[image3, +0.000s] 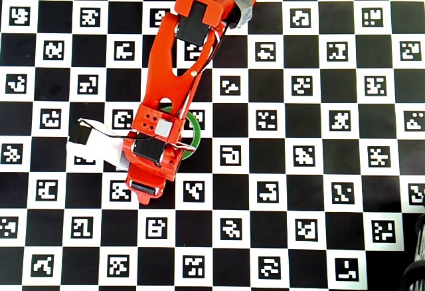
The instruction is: Grab the red cube then put it in the green circle then put the blue cube on top and finally the orange cube on top
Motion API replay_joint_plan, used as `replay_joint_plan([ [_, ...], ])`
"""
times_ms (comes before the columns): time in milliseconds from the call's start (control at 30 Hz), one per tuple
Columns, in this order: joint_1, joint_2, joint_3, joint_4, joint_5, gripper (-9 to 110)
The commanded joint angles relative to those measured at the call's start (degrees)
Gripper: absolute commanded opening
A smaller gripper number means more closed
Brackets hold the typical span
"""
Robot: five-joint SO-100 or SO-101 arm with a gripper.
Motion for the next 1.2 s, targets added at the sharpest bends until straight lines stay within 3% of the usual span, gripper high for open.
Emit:
replay_joint_plan([
  [0,-0.70,6.15,-0.79,0.53,-0.79,11],
  [500,0.00,20.83,-8.96,16.00,-5.98,11],
  [867,-0.18,43.07,2.99,24.70,-12.39,11],
  [1167,-0.09,49.83,17.75,19.78,-18.90,11],
])
